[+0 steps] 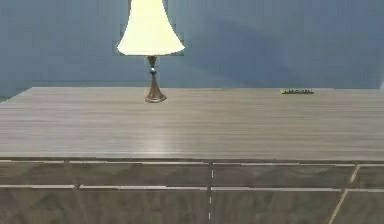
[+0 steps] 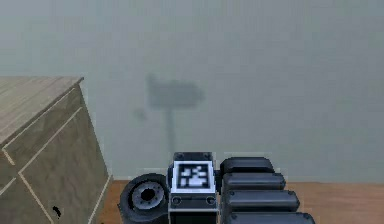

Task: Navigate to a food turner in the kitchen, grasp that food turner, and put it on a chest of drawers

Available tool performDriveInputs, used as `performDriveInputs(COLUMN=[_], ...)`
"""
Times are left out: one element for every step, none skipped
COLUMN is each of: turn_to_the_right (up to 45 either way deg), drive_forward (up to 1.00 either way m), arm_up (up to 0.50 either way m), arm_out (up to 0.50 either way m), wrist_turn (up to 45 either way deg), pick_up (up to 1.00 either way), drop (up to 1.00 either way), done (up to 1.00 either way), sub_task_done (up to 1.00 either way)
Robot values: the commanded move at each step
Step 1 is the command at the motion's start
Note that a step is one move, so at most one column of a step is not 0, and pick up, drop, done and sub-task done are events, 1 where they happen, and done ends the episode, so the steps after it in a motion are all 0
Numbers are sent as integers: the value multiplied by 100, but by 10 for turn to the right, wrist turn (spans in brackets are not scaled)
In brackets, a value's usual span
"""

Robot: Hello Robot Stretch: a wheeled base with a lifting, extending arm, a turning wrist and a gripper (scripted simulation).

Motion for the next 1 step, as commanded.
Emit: performDriveInputs(turn_to_the_right=[-330], drive_forward=[0], arm_up=[0], arm_out=[0], wrist_turn=[0], pick_up=[0], drop=[0], done=[0], sub_task_done=[0])
